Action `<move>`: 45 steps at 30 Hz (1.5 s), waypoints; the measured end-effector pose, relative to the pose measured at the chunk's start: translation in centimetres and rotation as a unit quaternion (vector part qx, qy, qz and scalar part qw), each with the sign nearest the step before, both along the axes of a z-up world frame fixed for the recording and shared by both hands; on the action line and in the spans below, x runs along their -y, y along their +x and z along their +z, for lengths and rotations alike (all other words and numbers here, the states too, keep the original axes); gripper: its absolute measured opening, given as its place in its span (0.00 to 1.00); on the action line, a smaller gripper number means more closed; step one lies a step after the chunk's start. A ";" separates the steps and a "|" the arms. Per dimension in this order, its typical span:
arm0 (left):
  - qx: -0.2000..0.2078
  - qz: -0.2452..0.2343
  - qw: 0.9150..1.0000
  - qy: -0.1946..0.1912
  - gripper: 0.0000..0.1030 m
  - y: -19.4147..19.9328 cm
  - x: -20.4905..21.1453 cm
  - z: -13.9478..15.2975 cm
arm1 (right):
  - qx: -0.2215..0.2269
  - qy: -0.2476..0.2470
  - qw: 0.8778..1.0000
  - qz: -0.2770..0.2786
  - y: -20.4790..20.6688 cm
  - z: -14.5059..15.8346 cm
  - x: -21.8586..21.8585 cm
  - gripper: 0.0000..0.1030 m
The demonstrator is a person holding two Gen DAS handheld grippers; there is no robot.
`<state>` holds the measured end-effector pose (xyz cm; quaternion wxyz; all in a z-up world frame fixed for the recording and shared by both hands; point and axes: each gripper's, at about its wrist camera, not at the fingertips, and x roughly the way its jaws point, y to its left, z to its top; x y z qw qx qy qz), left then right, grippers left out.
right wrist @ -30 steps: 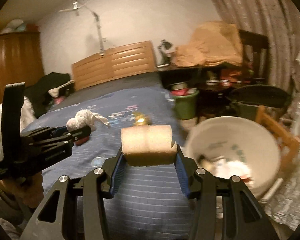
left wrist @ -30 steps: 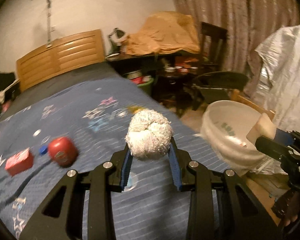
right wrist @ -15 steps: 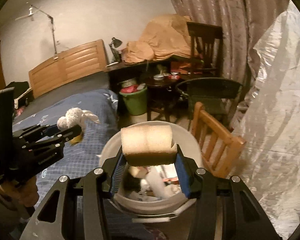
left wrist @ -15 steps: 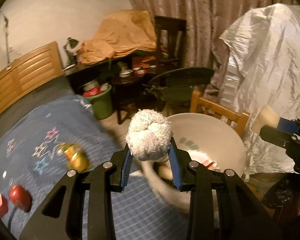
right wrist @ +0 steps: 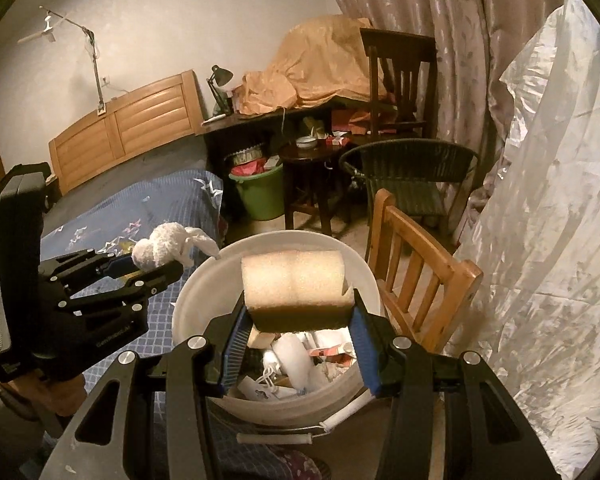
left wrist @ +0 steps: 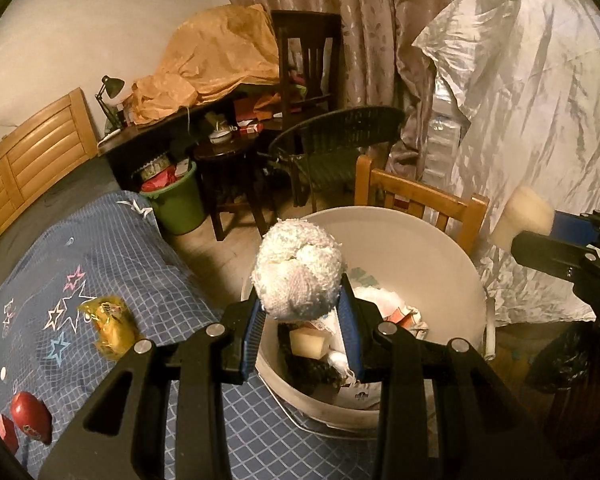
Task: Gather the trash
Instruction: 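Open both tools to drop the cloth and sponge into the bucket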
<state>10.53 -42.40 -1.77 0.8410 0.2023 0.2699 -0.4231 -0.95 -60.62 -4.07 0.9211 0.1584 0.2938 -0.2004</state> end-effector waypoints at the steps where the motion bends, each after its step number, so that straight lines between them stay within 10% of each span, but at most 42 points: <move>1: 0.001 0.000 1.000 0.001 0.32 0.0 0.1 0.0 | -0.001 0.000 1.000 0.000 0.0 0.0 -0.1 0.47; 38: -0.024 -0.013 0.999 0.019 0.34 1.4 1.2 -2.0 | -0.022 -0.010 0.999 0.027 3.1 -1.0 0.8 0.48; 45: -0.044 0.009 0.999 0.024 0.55 3.0 1.1 -3.0 | -0.027 -0.001 0.999 0.021 4.6 -2.1 1.9 0.70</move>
